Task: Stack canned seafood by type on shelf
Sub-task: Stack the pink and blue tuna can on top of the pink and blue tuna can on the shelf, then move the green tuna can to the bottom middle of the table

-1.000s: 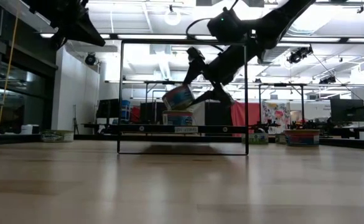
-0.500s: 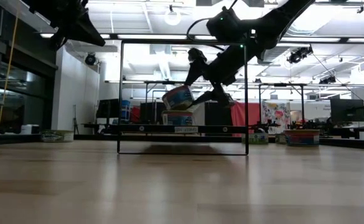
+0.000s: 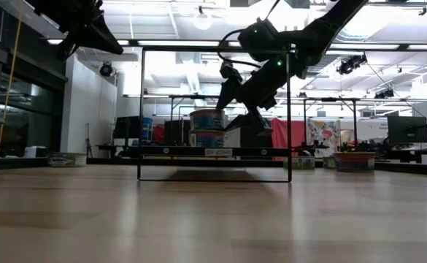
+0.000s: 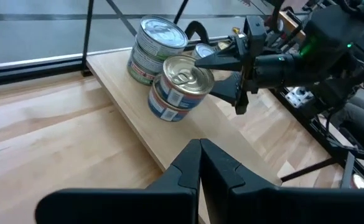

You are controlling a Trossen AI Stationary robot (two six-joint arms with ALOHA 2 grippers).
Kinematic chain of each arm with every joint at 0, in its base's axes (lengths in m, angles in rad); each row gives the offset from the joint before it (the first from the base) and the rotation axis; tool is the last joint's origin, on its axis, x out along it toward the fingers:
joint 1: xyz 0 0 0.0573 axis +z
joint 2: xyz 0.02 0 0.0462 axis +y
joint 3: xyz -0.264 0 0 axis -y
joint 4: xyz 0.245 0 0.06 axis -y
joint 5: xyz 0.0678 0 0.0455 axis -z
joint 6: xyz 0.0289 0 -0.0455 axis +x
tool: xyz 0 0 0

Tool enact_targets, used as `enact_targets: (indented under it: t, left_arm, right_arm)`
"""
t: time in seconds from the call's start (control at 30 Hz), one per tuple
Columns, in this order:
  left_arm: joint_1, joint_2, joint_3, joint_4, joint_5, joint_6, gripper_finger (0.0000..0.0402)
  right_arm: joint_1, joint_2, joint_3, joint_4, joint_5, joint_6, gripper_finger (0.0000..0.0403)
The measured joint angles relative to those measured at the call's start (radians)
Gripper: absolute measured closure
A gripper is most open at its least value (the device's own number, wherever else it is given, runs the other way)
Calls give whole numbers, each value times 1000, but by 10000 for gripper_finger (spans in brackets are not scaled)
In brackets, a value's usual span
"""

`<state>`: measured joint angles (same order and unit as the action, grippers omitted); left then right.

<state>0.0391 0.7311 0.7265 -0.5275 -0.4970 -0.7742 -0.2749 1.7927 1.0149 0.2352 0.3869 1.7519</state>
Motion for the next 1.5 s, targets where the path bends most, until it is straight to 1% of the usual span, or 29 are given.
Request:
enact_targets:
  t: [0.13,0.3,0.37,0.47,0.57,0.63,0.7,0.73,0.87,1.0,1.17,1.2,1.27,1.4,1.5]
  left_arm:
    - [0,0,0,0,-28,0,401]
    - [0,0,0,0,-36,0,402]
    - [0,0,0,0,-29,0,401]
    - [-2,0,0,0,32,27,402]
    - [-27,-1,0,-3,185,128,401]
    - [-59,1,0,-9,285,175,401]
    - [-105,3,0,-17,319,182,401]
    - [-130,7,-1,-18,316,182,401]
    - [-234,10,-51,-12,249,139,401]
    - [-328,10,-132,52,229,68,402]
    - [-425,10,-234,213,229,53,402]
    - [-437,10,-250,246,229,52,401]
    - [-448,10,-268,277,226,44,402]
    - [-442,10,-271,295,216,50,402]
    - [-430,10,-271,306,187,41,402]
  right_arm:
    - [0,0,0,-5,20,1,162]
    - [0,0,0,-6,-13,-27,163]
    - [0,-3,0,-9,-36,-72,163]
    - [0,-32,0,-48,-78,-166,163]
    - [-13,-81,0,-118,-113,-287,163]
    - [-27,-123,0,-175,-143,-408,163]
    - [-38,-175,0,-244,-166,-518,163]
    - [-43,-202,0,-293,-178,-560,163]
    - [-38,-310,0,-491,-183,-719,163]
    - [-1,-412,0,-718,-178,-811,165]
    - [101,-517,0,-976,-171,-806,188]
    - [129,-535,0,-1025,-156,-781,196]
    - [180,-570,0,-1137,-115,-680,215]
    - [239,-618,-4,-1314,11,-464,270]
    - [221,-637,-35,-1317,60,-404,327]
